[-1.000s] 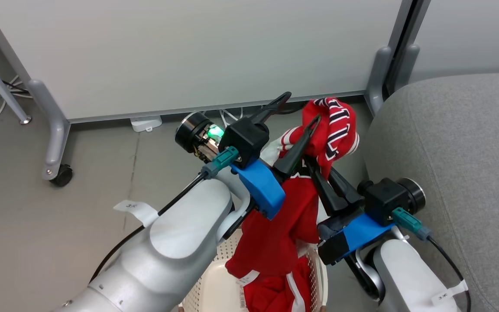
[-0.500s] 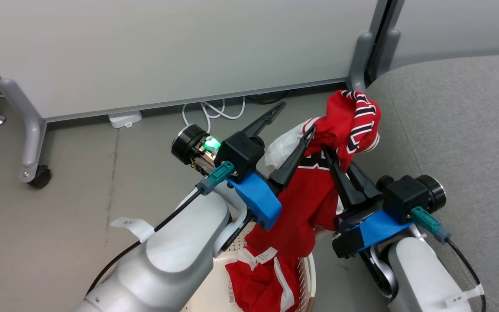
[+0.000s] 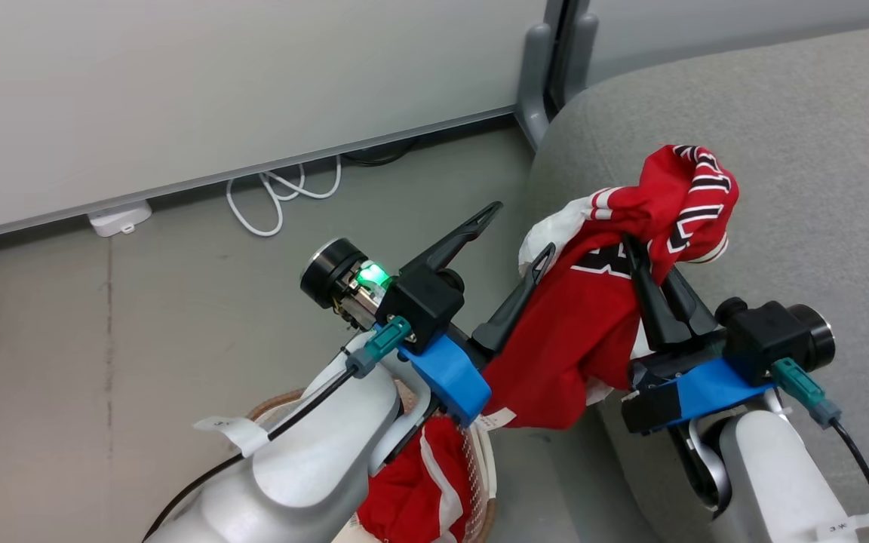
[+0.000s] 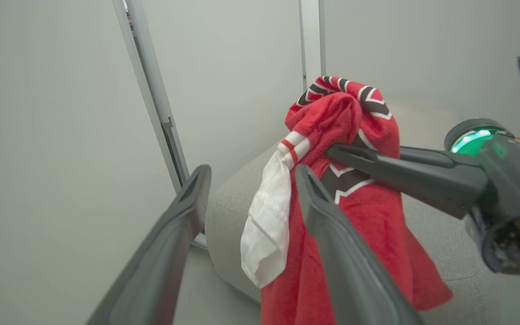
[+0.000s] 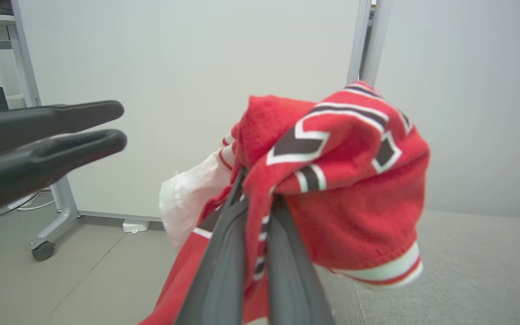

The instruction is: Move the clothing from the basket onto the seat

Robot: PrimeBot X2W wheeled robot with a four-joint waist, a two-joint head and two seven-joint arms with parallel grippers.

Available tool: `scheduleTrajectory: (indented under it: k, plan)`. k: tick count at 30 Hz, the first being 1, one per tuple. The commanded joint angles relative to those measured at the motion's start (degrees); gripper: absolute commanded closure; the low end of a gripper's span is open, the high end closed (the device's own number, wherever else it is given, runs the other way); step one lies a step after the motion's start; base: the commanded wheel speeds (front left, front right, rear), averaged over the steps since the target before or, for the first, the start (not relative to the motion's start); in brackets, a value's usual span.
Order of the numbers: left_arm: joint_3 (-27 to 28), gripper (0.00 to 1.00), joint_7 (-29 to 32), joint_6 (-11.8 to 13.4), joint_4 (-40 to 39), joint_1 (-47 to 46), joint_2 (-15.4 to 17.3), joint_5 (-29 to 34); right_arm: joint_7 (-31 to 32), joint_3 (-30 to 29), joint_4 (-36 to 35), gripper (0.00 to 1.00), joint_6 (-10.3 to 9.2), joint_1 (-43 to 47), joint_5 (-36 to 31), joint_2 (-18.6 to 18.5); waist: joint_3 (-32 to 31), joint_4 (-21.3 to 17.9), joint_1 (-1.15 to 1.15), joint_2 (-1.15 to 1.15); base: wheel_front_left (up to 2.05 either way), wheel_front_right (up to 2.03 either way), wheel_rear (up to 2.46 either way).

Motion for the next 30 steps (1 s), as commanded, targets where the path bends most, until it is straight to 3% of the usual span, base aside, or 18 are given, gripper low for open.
scheduleTrajectory:
  k: [1,16,30]
  plan:
    - [-0.06,0.0,-0.14,0.27,-0.32,0.66,0.38,0.47,-0.06,-0.44,-0.52,1.0,0.03,0.54,-0.27,-0.11,0.64,-1.57,0.0,0.0,0.0,0.0,0.0]
    - [-0.47,0.0,-0.15,-0.24,-2.05,2.18,0.09,2.94,-0.05,-7.48,-4.34,1.0,0.03,3.91,-0.6,-0.11,3.44,-8.09,0.0,0.0,0.0,0.0,0.0]
    - [1.2,0.0,-0.15,-0.56,-2.82,2.09,0.09,4.48,-0.05,-8.71,-7.48,1.0,0.03,3.64,1.34,-0.1,4.74,-9.31,0.0,0.0,0.0,0.0,0.0]
